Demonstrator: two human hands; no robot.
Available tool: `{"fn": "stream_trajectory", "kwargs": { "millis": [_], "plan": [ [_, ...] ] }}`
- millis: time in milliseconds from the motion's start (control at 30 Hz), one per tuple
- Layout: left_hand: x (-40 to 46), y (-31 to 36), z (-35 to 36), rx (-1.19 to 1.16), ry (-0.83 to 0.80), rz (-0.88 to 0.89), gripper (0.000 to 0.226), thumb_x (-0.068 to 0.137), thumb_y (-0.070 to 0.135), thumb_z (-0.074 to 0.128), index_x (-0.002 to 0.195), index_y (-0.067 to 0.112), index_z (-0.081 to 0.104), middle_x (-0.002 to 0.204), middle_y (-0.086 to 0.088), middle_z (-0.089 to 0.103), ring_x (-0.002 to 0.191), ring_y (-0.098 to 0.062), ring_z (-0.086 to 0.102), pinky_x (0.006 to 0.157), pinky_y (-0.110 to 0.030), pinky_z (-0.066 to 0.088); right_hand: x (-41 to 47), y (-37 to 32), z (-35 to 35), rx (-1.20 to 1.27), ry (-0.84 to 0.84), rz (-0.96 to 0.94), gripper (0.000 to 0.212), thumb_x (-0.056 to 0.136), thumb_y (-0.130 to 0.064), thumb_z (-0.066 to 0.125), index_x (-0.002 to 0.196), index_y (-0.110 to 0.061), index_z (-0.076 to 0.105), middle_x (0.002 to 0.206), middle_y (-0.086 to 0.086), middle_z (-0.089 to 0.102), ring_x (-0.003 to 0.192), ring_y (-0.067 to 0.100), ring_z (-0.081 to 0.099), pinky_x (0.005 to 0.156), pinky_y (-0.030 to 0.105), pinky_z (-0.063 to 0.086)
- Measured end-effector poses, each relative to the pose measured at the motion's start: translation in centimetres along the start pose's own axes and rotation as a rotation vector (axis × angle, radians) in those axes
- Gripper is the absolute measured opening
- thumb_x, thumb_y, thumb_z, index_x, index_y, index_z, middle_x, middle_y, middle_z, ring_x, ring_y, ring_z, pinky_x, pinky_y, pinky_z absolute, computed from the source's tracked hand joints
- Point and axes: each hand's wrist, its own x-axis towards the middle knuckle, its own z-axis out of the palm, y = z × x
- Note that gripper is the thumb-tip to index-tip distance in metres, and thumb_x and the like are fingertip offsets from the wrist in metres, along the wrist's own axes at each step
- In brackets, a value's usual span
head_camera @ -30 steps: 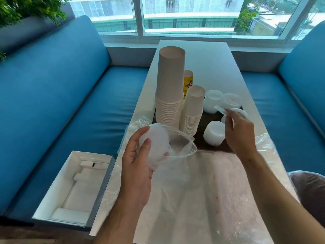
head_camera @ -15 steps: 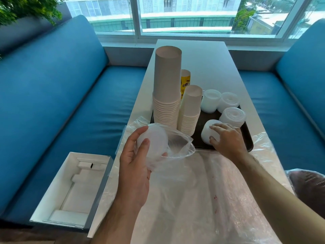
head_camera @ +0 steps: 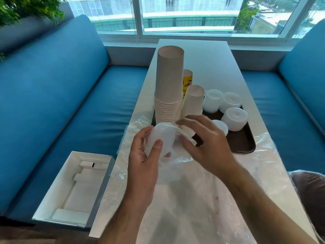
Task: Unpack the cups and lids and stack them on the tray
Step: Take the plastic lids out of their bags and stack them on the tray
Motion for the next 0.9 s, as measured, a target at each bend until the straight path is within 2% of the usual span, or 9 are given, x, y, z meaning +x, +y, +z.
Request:
{"fn": "stream_trajectory", "kwargs": {
  "millis": [133,233,333,433,600,733,800,900],
  "plan": [
    [0.0,0.2,0.1,0.038,-0.013,-0.018,0.041,0.072,0.052,0.076,0.112,0.047,0.066,0.119,0.014,0.068,0.12,-0.023,0.063,0.097,-0.053,0.055,0.0,-1.6,1.2,0.028,-0.09,-0.027,0.048,0.086,-0.029,0.078,0.131,-0.022,0.064,0.133,0.002,0.062,0.119,0.016,0.059,0.1,0.032,0.053],
    [-0.1,0.6,-0.2,-0.009,-0.004,-0.046,0.016,0.077,0.053,0.07,0.093,0.051,0.07,0.108,0.012,0.071,0.115,-0.023,0.066,0.097,-0.052,0.055,0.3,-1.7,1.4,0.049,-0.068,-0.04,0.047,0.084,-0.028,0.079,0.128,-0.02,0.066,0.131,0.002,0.063,0.118,0.014,0.06,0.099,0.03,0.053],
    [-0.2,1.0,-0.5,-0.031,0.006,-0.05,0.01,0.076,0.049,0.062,0.082,0.051,0.07,0.105,0.008,0.071,0.113,-0.027,0.066,0.096,-0.05,0.056,0.4,-2.0,1.6,0.048,-0.028,-0.067,0.044,0.08,-0.023,0.083,0.122,-0.014,0.07,0.126,0.006,0.067,0.115,0.018,0.063,0.098,0.032,0.055],
    [-0.2,1.1,-0.6,-0.096,-0.004,-0.063,0.009,0.079,0.043,0.062,0.083,0.043,0.071,0.105,0.002,0.072,0.109,-0.027,0.069,0.088,-0.044,0.059,0.5,-2.2,1.7,0.034,0.008,-0.084,0.041,0.079,-0.024,0.083,0.117,-0.011,0.072,0.122,0.007,0.069,0.112,0.017,0.064,0.097,0.028,0.054],
    [0.0,1.1,-0.8,-0.166,-0.014,-0.077,0.019,0.079,0.037,0.062,0.097,0.03,0.066,0.103,0.001,0.074,0.105,-0.026,0.071,0.084,-0.042,0.06,0.4,-2.3,1.6,0.033,0.031,-0.087,0.04,0.08,-0.028,0.081,0.114,-0.009,0.072,0.12,0.008,0.07,0.112,0.015,0.062,0.102,0.013,0.044],
    [0.0,1.0,-0.8,-0.166,-0.018,-0.075,0.021,0.08,0.037,0.06,0.099,0.03,0.065,0.099,0.004,0.074,0.1,-0.021,0.073,0.077,-0.038,0.061,0.4,-2.2,1.5,0.026,0.035,-0.107,0.04,0.078,-0.026,0.083,0.113,-0.009,0.072,0.12,0.008,0.071,0.111,0.018,0.065,0.099,0.019,0.048],
    [0.0,1.0,-0.8,-0.15,-0.016,-0.071,0.019,0.081,0.038,0.059,0.099,0.032,0.065,0.093,0.01,0.074,0.094,-0.016,0.074,0.071,-0.031,0.06,0.4,-2.2,1.5,0.017,0.037,-0.12,0.04,0.078,-0.027,0.082,0.112,-0.009,0.071,0.12,0.008,0.071,0.111,0.017,0.065,0.1,0.016,0.045],
    [0.0,1.0,-0.8,-0.118,-0.017,-0.074,0.015,0.086,0.039,0.058,0.099,0.035,0.065,0.091,0.012,0.074,0.096,-0.016,0.073,0.072,-0.032,0.06,0.4,-2.1,1.4,0.016,0.043,-0.122,0.039,0.078,-0.028,0.083,0.11,-0.009,0.071,0.118,0.008,0.071,0.111,0.016,0.063,0.1,0.017,0.045]
  ]
}}
